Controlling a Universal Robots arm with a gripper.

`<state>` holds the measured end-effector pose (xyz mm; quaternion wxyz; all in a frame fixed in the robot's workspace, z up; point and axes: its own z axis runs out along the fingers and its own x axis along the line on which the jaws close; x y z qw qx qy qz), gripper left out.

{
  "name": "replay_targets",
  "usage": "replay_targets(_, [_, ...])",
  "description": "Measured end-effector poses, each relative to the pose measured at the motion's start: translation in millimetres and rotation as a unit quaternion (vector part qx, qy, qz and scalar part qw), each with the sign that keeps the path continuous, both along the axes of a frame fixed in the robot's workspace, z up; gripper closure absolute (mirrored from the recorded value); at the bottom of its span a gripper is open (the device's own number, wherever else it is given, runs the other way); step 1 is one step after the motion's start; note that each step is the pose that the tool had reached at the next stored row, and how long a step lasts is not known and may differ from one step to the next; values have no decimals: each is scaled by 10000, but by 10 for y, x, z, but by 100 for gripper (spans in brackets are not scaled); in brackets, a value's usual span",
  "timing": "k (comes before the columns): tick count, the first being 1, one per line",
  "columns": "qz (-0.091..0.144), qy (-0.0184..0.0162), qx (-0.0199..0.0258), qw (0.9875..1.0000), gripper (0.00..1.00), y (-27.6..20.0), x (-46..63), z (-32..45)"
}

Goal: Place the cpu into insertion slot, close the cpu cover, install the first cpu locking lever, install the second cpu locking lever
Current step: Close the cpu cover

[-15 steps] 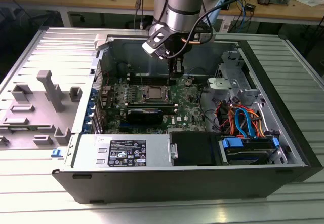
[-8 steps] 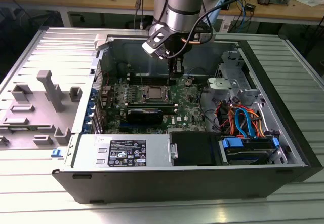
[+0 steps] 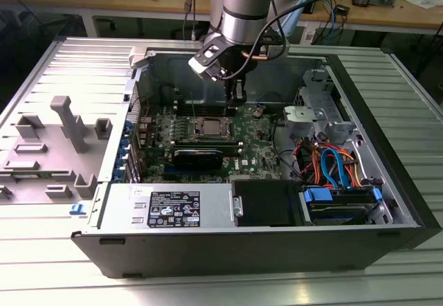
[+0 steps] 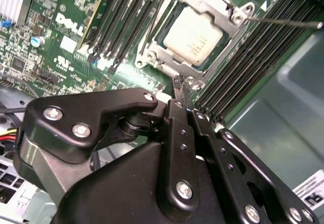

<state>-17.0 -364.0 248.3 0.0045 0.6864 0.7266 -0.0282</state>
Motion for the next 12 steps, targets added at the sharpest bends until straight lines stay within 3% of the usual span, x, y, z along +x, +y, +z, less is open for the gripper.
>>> replay_targets(12, [2,0,0,10000,89,0,-17,-1])
